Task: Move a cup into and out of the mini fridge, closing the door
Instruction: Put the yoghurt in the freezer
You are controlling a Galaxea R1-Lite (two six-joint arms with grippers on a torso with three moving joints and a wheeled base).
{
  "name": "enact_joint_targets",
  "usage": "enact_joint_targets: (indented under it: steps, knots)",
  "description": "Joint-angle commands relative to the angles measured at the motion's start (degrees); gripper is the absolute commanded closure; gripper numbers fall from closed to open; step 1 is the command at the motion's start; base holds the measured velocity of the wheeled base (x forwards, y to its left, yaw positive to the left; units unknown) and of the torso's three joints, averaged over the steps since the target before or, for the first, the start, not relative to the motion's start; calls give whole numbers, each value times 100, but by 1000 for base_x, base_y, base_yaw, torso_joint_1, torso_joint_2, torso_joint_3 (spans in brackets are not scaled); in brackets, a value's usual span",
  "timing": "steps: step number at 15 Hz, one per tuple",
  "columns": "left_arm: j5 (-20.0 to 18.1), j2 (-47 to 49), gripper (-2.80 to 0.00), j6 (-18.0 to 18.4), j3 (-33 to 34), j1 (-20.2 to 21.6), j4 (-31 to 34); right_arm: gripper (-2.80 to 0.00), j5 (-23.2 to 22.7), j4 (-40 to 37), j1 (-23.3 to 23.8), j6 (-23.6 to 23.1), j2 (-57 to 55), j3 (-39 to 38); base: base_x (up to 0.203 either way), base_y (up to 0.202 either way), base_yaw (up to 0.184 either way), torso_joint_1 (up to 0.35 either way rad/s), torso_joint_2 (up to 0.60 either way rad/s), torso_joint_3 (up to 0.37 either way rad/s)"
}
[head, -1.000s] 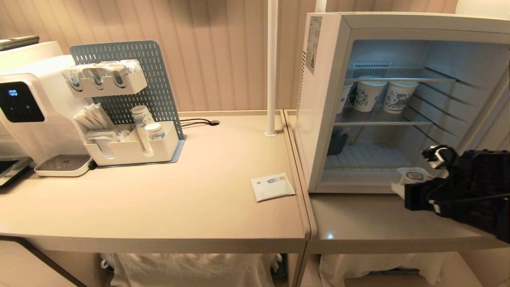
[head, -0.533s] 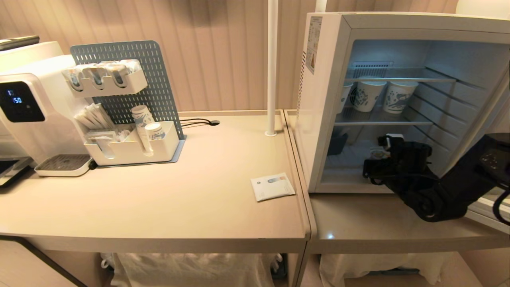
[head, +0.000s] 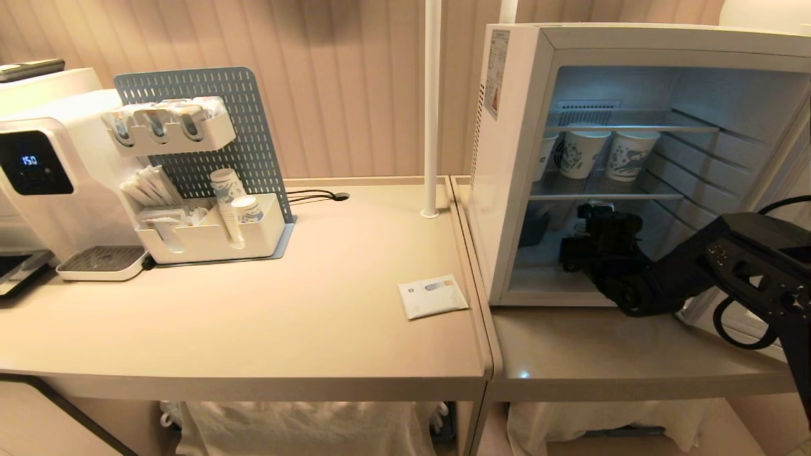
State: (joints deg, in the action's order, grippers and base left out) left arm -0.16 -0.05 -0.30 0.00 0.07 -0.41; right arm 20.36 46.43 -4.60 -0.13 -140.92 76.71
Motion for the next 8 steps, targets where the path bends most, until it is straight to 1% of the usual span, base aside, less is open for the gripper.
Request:
enact_joint_targets:
  steps: [1, 3, 5, 8]
  knots:
    - [1, -1, 0, -4, 9, 1, -2, 0, 3, -160, 3, -4, -273, 309, 0, 0, 0, 0, 0, 0]
    - [1, -2, 0, -5, 9, 1, -2, 0, 47, -389, 20, 5, -313, 423, 0, 0, 0, 0, 0, 0]
    - [-2, -4, 0, -1, 9, 1, -2, 0, 161, -425, 38, 12, -275, 418, 0, 0, 0, 0, 0, 0]
    - [-2, -4, 0, -5, 9, 1, -2, 0, 110, -404, 113, 35, -99, 190, 0, 0, 0, 0, 0, 0]
